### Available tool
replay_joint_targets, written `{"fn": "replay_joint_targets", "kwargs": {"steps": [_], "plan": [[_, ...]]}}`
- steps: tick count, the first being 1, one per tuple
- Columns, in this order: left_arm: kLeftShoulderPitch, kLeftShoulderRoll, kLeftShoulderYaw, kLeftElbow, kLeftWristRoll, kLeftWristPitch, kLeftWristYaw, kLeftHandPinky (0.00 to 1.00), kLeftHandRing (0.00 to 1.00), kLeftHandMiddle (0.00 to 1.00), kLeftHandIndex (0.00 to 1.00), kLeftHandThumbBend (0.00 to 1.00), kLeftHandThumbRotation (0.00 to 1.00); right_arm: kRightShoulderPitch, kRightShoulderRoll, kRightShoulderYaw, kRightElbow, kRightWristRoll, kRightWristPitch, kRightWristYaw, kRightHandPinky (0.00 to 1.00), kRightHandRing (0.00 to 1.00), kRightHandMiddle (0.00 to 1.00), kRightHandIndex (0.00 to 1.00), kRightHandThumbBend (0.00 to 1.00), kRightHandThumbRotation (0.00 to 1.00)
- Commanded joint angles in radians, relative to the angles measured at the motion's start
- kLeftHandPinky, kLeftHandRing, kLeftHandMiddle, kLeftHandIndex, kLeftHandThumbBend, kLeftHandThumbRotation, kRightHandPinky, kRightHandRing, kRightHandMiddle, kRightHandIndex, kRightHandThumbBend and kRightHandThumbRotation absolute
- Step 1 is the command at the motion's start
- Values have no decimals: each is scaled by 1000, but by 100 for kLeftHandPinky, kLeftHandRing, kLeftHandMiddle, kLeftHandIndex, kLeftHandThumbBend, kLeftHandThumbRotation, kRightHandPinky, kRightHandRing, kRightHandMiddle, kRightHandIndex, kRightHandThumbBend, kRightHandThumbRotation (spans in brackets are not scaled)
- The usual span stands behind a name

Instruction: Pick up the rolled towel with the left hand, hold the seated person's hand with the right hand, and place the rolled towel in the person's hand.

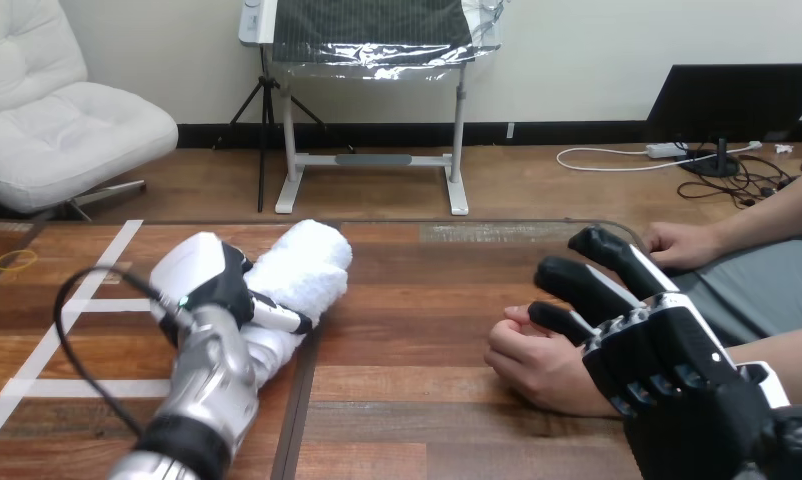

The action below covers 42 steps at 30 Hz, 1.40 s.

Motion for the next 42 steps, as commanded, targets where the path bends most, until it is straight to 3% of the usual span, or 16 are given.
{"fn": "replay_joint_targets", "kwargs": {"steps": [1,9,12,15,17,22,30,42], "plan": [[100,25,102,-390,-40,-95,86,9,14,23,42,71,0,-43,-3,-66,-5,-67,-13,-31,81,87,85,89,72,100],[216,1,159,-577,-79,-183,98,17,25,33,42,67,0,-74,-32,-106,21,-64,3,-25,86,90,90,92,71,100],[255,-9,172,-650,-94,-188,84,20,27,36,43,66,0,-88,-30,-129,35,-98,0,-38,86,90,90,92,70,100],[293,-18,187,-703,-122,-236,76,22,29,37,43,65,0,-104,-37,-151,43,-120,17,-51,86,89,89,92,72,100],[319,-23,195,-739,-139,-258,67,23,30,38,44,64,0,-105,-39,-173,35,-171,38,-74,86,89,89,92,73,100],[371,-25,197,-818,-153,-295,56,25,32,39,44,64,0,-131,-57,-207,38,-216,71,-92,88,89,89,91,78,100],[439,-38,204,-906,-195,-371,36,26,31,37,43,63,0,-189,-90,-249,78,-256,67,-95,90,89,89,91,79,99],[533,-36,187,-999,-206,-501,28,25,30,36,42,61,0,-272,-133,-284,126,-260,76,-87,91,89,88,90,78,93]]}}
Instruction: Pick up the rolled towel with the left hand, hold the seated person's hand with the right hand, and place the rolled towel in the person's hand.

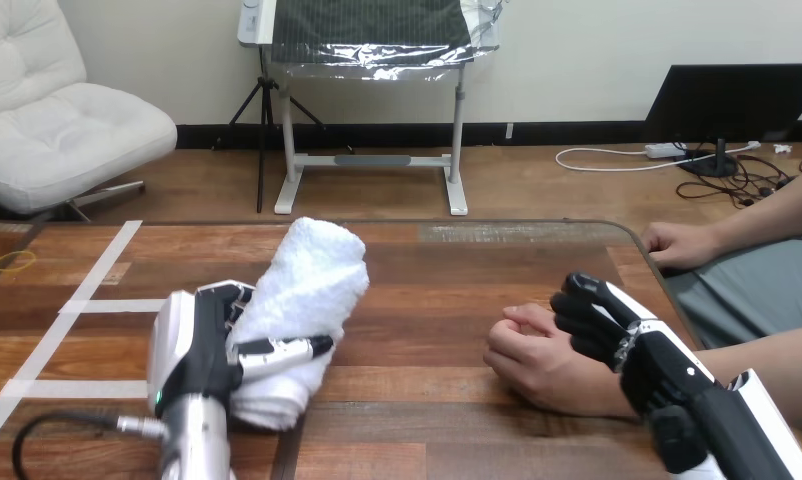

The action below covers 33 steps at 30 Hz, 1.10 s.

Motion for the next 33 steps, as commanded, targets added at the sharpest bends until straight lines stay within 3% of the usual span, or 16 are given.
{"fn": "replay_joint_targets", "kwargs": {"steps": [1,9,16,27,33], "plan": [[9,-6,50,-406,-36,-257,16,25,30,36,42,61,0,-225,-63,-96,46,-41,12,-31,91,89,88,90,78,93],[52,-23,44,-455,-54,-294,7,27,31,36,41,59,0,-261,-92,-113,48,-32,39,-25,90,88,88,90,80,91],[82,-41,40,-482,-71,-341,0,26,30,35,40,57,0,-312,-121,-131,77,-44,30,-23,87,87,87,89,79,89],[113,-72,36,-515,-96,-398,-7,24,28,34,40,54,0,-379,-156,-150,101,-34,66,-18,83,86,86,87,86,82],[122,-89,32,-528,-108,-431,-11,24,28,34,39,52,0,-416,-176,-163,119,-55,59,-23,81,85,86,86,89,81]]}}
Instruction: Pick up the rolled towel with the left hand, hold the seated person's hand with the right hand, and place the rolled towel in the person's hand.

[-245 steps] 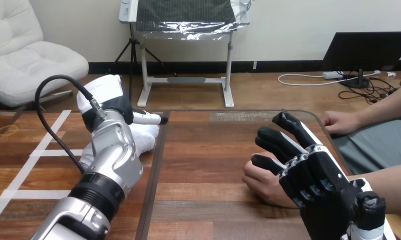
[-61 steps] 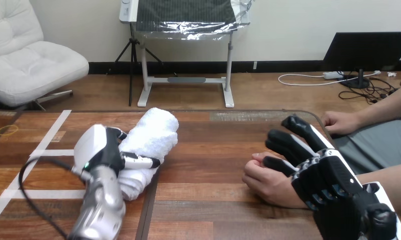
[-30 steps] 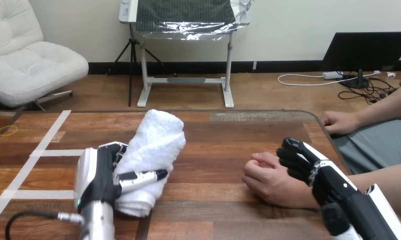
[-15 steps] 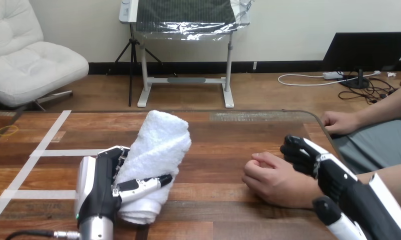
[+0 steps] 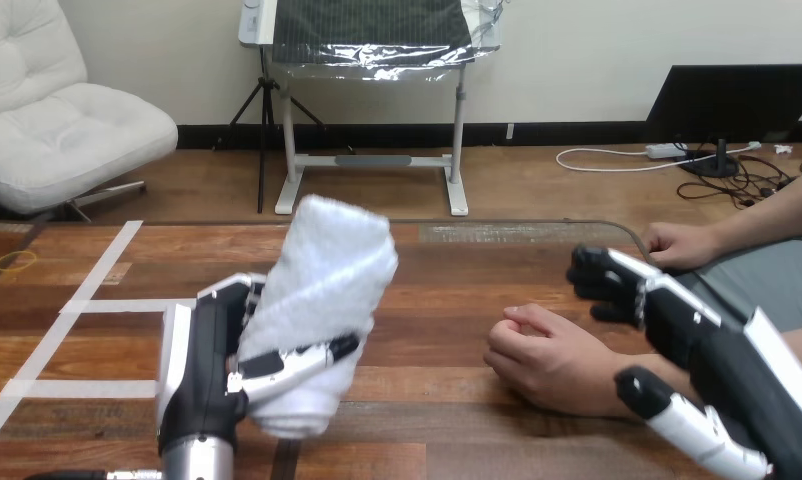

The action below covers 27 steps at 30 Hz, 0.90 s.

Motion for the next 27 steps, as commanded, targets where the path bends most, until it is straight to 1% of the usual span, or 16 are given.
{"fn": "replay_joint_targets", "kwargs": {"steps": [1,6,12,16,22,27], "plan": [[-101,-40,31,-253,-36,-192,7,24,28,34,39,52,0,-184,-56,-66,5,-20,1,-22,81,85,86,86,89,81],[-98,-53,29,-251,-58,-223,-1,23,28,34,39,50,0,-203,-67,-74,8,-14,13,-18,80,85,86,86,92,80],[-102,-67,34,-239,-66,-253,-4,22,27,33,38,46,0,-233,-87,-86,21,-25,15,-15,79,85,87,86,94,79],[-102,-76,38,-235,-73,-273,-11,21,26,33,38,46,0,-254,-108,-97,29,-52,17,-13,79,85,87,87,94,78],[-100,-94,46,-238,-70,-286,-17,20,25,32,38,46,0,-281,-130,-108,48,-70,21,-4,78,85,88,87,94,76],[-102,-106,53,-239,-76,-297,-27,19,25,32,38,47,0,-300,-150,-112,66,-82,29,1,78,85,88,87,96,71]]}}
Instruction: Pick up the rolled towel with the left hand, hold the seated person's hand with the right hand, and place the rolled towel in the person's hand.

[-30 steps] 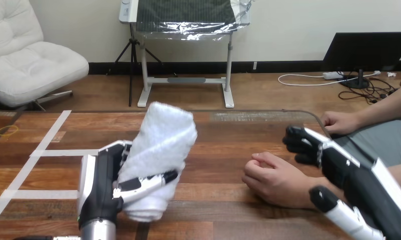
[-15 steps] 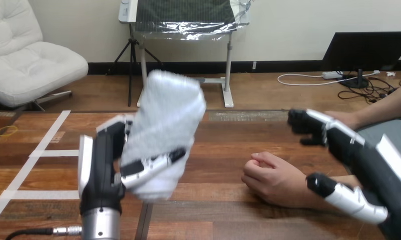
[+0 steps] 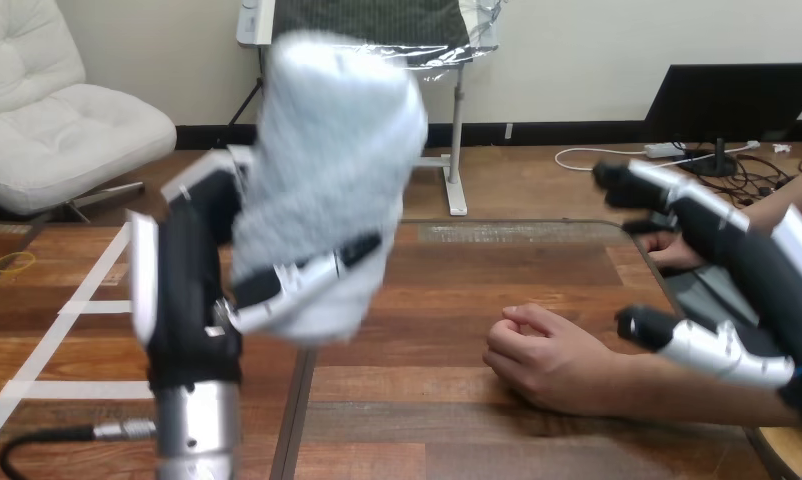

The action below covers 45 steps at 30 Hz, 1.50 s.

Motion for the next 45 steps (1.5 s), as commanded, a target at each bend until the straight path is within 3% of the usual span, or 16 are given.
{"fn": "replay_joint_targets", "kwargs": {"steps": [1,16,28,33,45], "plan": [[-58,-20,25,-36,-13,-28,-10,19,25,32,38,47,0,-68,-36,-19,25,-12,10,5,77,85,88,87,97,71],[-57,-49,40,-53,-47,-36,-49,19,24,31,37,48,0,-123,-107,-8,85,-53,72,43,73,84,88,87,100,64],[-54,-59,50,-64,-61,-38,-76,19,23,30,37,48,0,-171,-158,18,188,-90,58,89,71,86,89,88,100,52],[-53,-64,54,-67,-65,-37,-83,18,23,30,37,48,0,-187,-169,30,222,-98,61,100,70,85,89,87,100,47],[-53,-70,66,-62,-65,-38,-91,19,23,30,37,49,0,-207,-182,55,266,-177,82,95,70,86,88,87,99,40]]}}
